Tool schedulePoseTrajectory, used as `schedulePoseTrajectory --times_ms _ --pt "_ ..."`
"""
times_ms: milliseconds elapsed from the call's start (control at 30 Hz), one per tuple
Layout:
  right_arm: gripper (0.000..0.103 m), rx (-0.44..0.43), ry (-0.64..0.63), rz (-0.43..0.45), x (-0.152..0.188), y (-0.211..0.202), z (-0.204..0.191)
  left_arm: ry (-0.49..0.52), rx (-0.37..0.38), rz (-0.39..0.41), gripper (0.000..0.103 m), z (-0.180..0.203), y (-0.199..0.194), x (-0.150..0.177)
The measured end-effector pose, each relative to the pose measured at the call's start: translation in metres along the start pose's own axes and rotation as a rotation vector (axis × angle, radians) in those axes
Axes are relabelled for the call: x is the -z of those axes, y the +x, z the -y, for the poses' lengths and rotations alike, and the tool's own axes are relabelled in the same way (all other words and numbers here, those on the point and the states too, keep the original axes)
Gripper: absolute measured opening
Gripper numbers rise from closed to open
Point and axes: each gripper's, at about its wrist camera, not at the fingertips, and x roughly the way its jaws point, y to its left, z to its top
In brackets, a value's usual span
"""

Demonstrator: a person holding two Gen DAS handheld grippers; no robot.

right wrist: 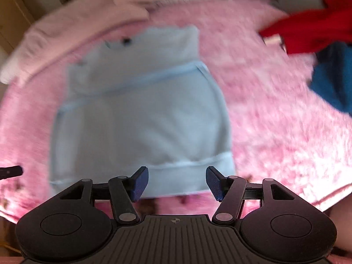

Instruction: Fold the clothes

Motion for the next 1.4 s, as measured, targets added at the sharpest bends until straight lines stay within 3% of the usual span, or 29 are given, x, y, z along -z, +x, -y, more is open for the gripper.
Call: schedulePoseTrajectory --times_ms 133,300,867,1100,1400 --pt "0.062 -0.031 -0.033 0.044 -0.017 -0.047 -0.027 -0.005 -0.019 0.062 0.039 0.019 -0.046 -0.012" --pt "0.062 -0.053 -0.102 0.05 -0.022 -0.083 -0.043 -0.029 -0.045 0.117 0.042 0.042 -0.088 -0.008" --pt "0.062 -0.081 -0.269 0.085 0.051 -0.174 0.048 -0.052 -0.108 0.165 0.044 0.192 -0.152 0.099" --pt "0.062 -0.12 -0.341 0.088 0.075 -0.198 0.07 -0.09 -0.143 0.19 0.044 0.217 -0.176 0.136" --pt "0.062 -0.163 -0.426 0.085 0.097 -0.212 0.064 -0.076 -0.217 0.22 0.046 0.237 -0.2 0.166"
